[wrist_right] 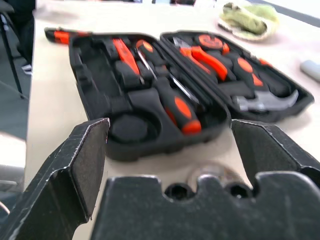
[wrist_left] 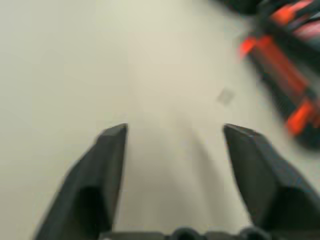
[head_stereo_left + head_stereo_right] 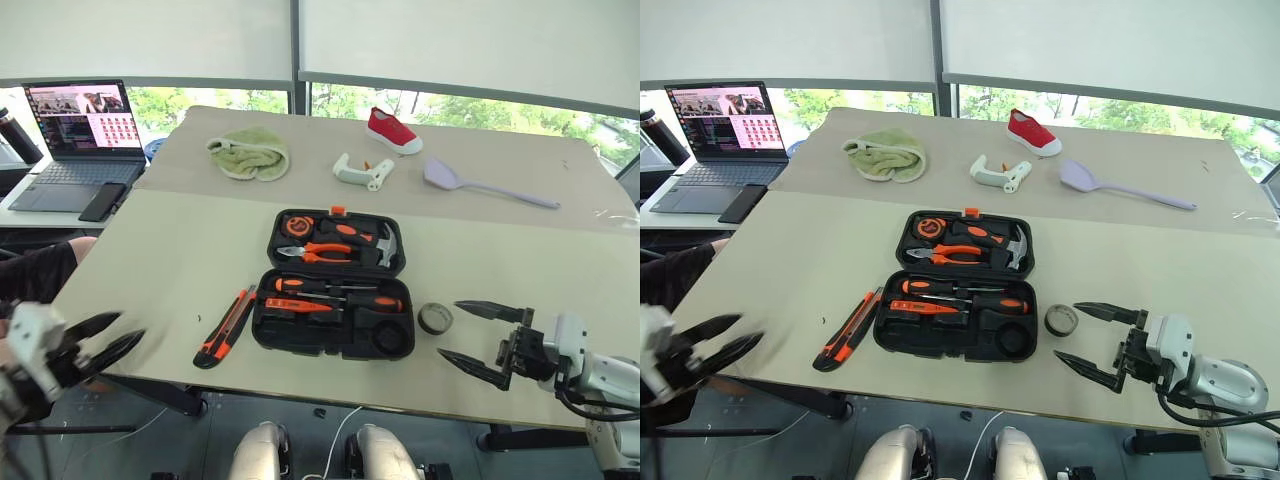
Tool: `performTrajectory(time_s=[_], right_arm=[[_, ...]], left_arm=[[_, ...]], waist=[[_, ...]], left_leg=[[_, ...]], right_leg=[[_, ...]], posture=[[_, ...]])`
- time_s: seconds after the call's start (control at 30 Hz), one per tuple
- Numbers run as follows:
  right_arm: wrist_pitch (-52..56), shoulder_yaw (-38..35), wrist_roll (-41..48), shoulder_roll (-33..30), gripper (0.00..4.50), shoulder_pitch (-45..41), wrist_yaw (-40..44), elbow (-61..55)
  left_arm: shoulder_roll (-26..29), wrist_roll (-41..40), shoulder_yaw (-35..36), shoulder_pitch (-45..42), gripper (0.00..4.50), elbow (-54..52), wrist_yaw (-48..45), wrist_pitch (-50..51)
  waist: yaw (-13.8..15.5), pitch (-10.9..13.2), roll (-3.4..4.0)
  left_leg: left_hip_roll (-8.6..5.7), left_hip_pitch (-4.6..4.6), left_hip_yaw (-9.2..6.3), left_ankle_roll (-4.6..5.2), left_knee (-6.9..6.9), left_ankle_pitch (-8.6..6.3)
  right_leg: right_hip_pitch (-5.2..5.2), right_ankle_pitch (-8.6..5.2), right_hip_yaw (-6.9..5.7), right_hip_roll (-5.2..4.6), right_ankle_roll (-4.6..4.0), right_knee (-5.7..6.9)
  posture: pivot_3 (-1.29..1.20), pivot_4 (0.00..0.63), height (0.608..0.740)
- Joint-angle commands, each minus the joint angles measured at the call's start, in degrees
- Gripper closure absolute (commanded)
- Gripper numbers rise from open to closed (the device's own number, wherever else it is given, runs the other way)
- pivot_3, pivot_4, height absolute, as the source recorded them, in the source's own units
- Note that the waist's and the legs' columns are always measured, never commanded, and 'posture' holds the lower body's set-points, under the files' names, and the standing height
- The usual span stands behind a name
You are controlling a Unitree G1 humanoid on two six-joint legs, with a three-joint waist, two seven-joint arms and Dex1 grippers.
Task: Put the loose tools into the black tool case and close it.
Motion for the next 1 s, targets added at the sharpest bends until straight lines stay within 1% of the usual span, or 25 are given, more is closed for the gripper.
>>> performTrajectory(time_s=[0.03, 0.1, 0.13, 0.2, 0.27, 0.33, 0.37, 0.43, 0.5, 0.57, 0.63, 0.7, 0.77, 0.9, 1.0], right_arm=[[-2.3, -0.6, 0.4, -1.2, 0.00, -0.2, 2.1, 0.0], [-3.4, 0.8, 0.1, -1.6, 0.00, -0.4, 4.2, -0.5], [-4.7, 1.6, -0.4, -1.8, 0.00, -0.5, 5.7, -0.9], [-3.5, 2.8, 1.5, -0.9, 0.00, -2.3, 5.3, -3.3], [0.3, 3.9, 5.0, -0.5, 0.00, -4.3, 4.0, -6.5], [4.4, 4.5, 9.5, 0.8, 0.00, -6.6, 1.4, -10.0], [5.7, 4.7, 10.6, 1.5, 0.00, -7.4, 0.2, -11.3], [6.7, 6.0, 10.6, 2.6, 0.00, -8.8, -0.9, -13.0], [7.1, 7.1, 10.1, 3.4, 0.00, -9.1, -1.3, -13.8], [6.7, 7.6, 8.8, 3.8, 0.00, -9.1, -1.6, -13.6], [6.2, 7.7, 7.9, 4.2, 0.00, -9.1, -2.2, -13.2], [6.1, 7.8, 7.5, 4.4, 0.00, -8.9, -2.7, -13.1], [5.9, 7.8, 7.1, 4.6, 0.00, -8.6, -3.0, -13.1], [5.6, 7.3, 6.8, 4.8, 0.00, -8.3, -3.5, -12.8], [5.4, 7.0, 6.6, 4.8, 0.00, -7.9, -3.6, -12.7]], left_arm=[[1.9, 0.2, 6.2, 5.2, 0.04, -0.5, 1.1, 0.6], [2.5, -3.5, 6.1, 6.9, 0.04, -4.9, 0.3, 5.7], [2.6, -5.5, 6.0, 6.9, 0.04, -7.3, 0.4, 8.1], [3.1, -11.0, 4.4, 4.5, 0.04, -13.9, 3.2, 15.2], [4.1, -14.2, 1.4, 2.6, 0.04, -19.8, 6.6, 22.4], [4.9, -13.7, -3.5, 1.2, 0.04, -25.1, 8.6, 25.0], [4.3, -14.6, -5.1, -0.2, 0.04, -26.9, 10.4, 26.4], [1.9, -16.2, -9.6, -4.3, 0.04, -30.4, 16.1, 29.7], [0.0, -14.0, -14.7, -7.4, 0.04, -32.3, 21.7, 31.8], [-1.8, -9.4, -19.8, -9.7, 0.04, -32.5, 26.3, 31.3], [-4.0, -7.1, -24.1, -10.8, 0.04, -32.4, 28.7, 30.2], [-5.4, -5.3, -27.0, -11.0, 0.04, -32.0, 29.9, 29.4], [-4.9, -0.4, -30.2, -10.2, 0.04, -30.3, 31.2, 27.7], [-6.0, 2.6, -32.5, -9.4, 0.04, -28.8, 31.8, 25.1], [-6.3, 3.7, -32.1, -8.9, 0.81, -28.1, 31.8, 23.5]], waist=[[0.1, 0.0, -0.02], [0.5, 0.0, -0.02], [0.6, 0.0, -0.02], [1.0, 0.0, -0.03], [1.1, 0.0, -0.02], [1.1, 0.0, 0.00], [1.0, 0.0, 0.02], [0.7, 0.0, 0.02], [0.7, 0.0, -0.01], [0.8, 0.0, -0.01], [0.8, 0.0, -0.01], [0.8, 0.0, -0.02], [0.8, 0.0, -0.03], [0.9, -0.1, 0.06], [1.0, -0.1, 0.07]], left_leg=[[0.01, 0.01, -0.03, -0.01, 0.00, -0.01], [0.00, 0.01, -0.11, -0.03, -0.02, -0.04], [0.00, 0.01, -0.12, -0.03, -0.05, -0.04], [-0.02, 0.01, -0.12, -0.03, -0.09, -0.05], [-0.01, 0.00, -0.12, -0.03, -0.09, -0.04], [-0.02, 0.00, -0.12, -0.03, -0.09, -0.04], [-0.03, 0.00, -0.12, -0.04, -0.09, -0.03], [-0.04, -0.01, -0.08, -0.04, -0.15, -0.03], [-0.05, -0.01, -0.09, -0.05, -0.21, 0.01], [-0.05, -0.01, -0.11, -0.08, -0.22, 0.07], [-0.07, 0.00, -0.10, -0.05, -0.21, 0.10], [-0.11, 0.01, -0.08, 0.14, -0.21, 0.23], [-0.10, 0.01, -0.06, 0.11, -0.21, 0.21], [-0.09, 0.04, -0.06, -0.11, -0.22, 0.08], [-0.08, 0.16, -0.06, -0.11, -0.22, 0.08]], right_leg=[[-0.01, -0.02, -0.01, -0.02, -0.04, -0.03], [0.02, -0.09, -0.04, -0.14, -0.16, -0.07], [0.03, -0.21, -0.05, -0.17, -0.38, -0.11], [0.05, -0.23, -0.05, -0.23, -0.40, -0.13], [0.06, -0.20, -0.04, -0.24, -0.39, -0.12], [0.08, -0.07, 0.01, -0.23, -0.21, -0.09], [0.10, 0.05, 0.03, -0.22, 0.00, -0.08], [0.26, 0.04, 0.10, -0.17, -0.01, -0.08], [0.30, 0.04, 0.08, -0.06, -0.02, -0.06], [0.32, 0.04, 0.08, 0.08, -0.02, -0.02], [0.31, 0.03, 0.09, 0.14, -0.02, 0.02], [0.30, 0.04, 0.09, 0.15, -0.02, 0.04], [0.29, 0.03, 0.09, 0.15, -0.02, 0.03], [0.28, 0.02, 0.10, 0.12, -0.05, 0.04], [0.37, 0.01, 0.11, 0.09, -0.06, 0.03]], posture=[[0.00, 0.150, 0.736], [0.00, 0.150, 0.736], [0.00, 0.150, 0.736], [0.00, 0.150, 0.736], [0.00, 0.150, 0.736], [0.00, 0.150, 0.736], [0.00, 0.150, 0.736], [0.00, 0.150, 0.736], [0.00, 0.150, 0.736], [0.00, 0.150, 0.736], [0.00, 0.150, 0.736], [0.00, 0.150, 0.736], [0.00, 0.150, 0.736], [0.00, 0.150, 0.736], [0.00, 0.150, 0.736]])
